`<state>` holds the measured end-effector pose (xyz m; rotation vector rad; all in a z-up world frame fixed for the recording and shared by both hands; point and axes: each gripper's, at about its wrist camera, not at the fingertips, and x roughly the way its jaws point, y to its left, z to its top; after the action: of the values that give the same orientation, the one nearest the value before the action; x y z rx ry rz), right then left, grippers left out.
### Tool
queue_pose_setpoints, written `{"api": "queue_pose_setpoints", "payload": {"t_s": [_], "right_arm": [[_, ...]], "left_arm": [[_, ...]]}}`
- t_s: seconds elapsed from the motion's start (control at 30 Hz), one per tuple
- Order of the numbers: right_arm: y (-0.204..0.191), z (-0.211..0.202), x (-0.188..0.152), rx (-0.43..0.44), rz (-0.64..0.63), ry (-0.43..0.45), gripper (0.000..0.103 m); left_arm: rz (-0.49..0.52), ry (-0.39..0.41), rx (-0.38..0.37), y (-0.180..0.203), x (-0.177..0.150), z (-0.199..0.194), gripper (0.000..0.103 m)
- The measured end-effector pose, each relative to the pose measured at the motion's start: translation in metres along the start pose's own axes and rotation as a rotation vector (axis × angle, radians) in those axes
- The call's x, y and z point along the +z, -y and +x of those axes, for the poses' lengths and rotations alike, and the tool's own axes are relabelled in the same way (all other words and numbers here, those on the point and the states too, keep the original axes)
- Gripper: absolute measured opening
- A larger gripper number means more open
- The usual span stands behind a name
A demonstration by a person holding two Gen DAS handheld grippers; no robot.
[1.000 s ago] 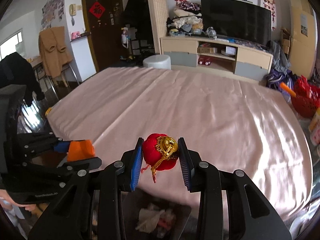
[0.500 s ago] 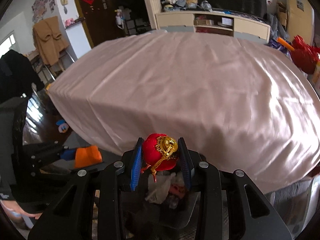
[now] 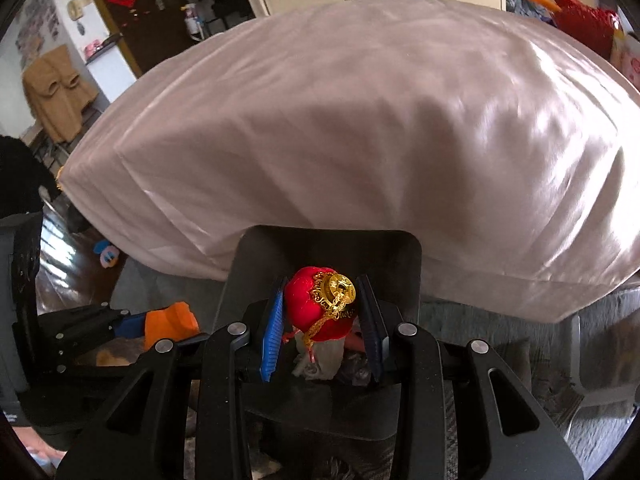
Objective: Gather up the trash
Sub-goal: 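Lower both tools into the bin and open them to drop the lantern and paper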
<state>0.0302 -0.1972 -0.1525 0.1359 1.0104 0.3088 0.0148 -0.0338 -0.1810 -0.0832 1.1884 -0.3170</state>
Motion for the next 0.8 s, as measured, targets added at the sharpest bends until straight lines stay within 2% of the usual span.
{"api": "queue_pose_setpoints", "payload": {"t_s": [0.33, 0.4, 0.47, 0.53, 0.6, 0.63, 0.73, 0.8], "right_arm": [[-0.001, 0.009, 0.005, -0.006, 0.013, -0.031, 0.036], [0.001, 0.008, 0.007, -0.012, 0.024, -0.031, 0.038], [0.003, 0.007, 0.008, -0.016, 0.031, -0.027, 0.056], [0.004, 0.003, 0.008, -0.023, 0.033, -0.014, 0.061], [0.005, -0.002, 0.009, -0.031, 0.035, -0.004, 0.062], [0.006, -0.004, 0.010, -0.034, 0.038, 0.000, 0.065], [0.011, -0.012, 0.011, -0.047, 0.055, 0.024, 0.085], [0.014, -0.020, 0.013, -0.049, 0.070, 0.046, 0.092]], "left_arm": [[0.027, -0.032, -0.019, 0.005, 0.000, 0.007, 0.045], [0.020, -0.036, -0.016, 0.003, 0.001, 0.008, 0.055], [0.012, -0.031, -0.013, 0.001, 0.001, 0.008, 0.063], [0.005, -0.024, -0.014, -0.001, 0.002, 0.006, 0.068], [0.004, -0.018, -0.011, -0.001, 0.002, 0.004, 0.074], [0.005, -0.012, -0.007, -0.001, 0.002, 0.003, 0.075], [0.013, 0.010, 0.007, 0.002, 0.002, -0.003, 0.082], [0.017, 0.029, 0.015, 0.004, 0.003, -0.008, 0.087]]}}
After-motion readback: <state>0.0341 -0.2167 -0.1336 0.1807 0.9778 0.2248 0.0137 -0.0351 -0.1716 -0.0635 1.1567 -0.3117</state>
